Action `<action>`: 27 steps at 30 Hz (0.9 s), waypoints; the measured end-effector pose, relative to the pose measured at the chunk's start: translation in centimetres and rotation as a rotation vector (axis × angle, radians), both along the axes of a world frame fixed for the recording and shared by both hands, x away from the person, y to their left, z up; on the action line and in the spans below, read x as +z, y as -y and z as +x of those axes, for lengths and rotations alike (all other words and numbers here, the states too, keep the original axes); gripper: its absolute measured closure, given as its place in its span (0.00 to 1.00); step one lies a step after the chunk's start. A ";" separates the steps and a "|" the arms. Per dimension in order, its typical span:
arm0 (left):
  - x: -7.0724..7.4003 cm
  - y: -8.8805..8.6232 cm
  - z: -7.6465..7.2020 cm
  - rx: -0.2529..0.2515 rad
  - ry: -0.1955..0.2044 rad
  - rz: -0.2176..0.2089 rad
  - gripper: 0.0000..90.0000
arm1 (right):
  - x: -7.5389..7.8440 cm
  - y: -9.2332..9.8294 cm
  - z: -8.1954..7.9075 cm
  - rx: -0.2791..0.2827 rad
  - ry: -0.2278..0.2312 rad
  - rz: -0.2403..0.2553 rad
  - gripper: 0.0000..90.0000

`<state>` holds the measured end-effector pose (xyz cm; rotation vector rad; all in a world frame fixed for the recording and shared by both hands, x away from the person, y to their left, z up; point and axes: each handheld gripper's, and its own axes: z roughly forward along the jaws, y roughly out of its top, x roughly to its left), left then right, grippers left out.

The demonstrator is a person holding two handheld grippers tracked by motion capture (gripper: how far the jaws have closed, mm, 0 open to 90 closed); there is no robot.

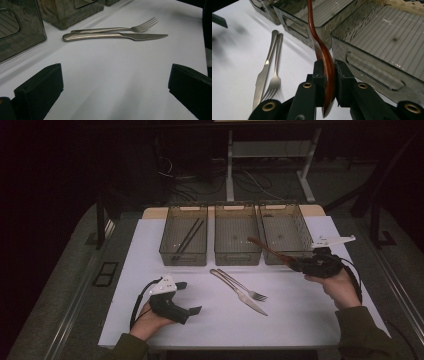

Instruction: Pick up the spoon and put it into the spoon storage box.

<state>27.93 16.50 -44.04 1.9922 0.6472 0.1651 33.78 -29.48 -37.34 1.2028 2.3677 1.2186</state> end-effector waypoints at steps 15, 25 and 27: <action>-0.1 0.2 0.0 0.002 0.002 0.006 0.00 | 1.2 -4.4 3.5 -0.029 0.035 -0.029 0.88; -0.2 0.3 0.0 -0.001 -0.003 0.010 0.00 | 1.2 -7.7 6.3 -0.051 0.029 -0.063 0.88; -0.2 0.3 0.0 -0.001 -0.003 0.009 0.00 | 1.0 -8.2 6.8 -0.059 0.029 -0.065 0.88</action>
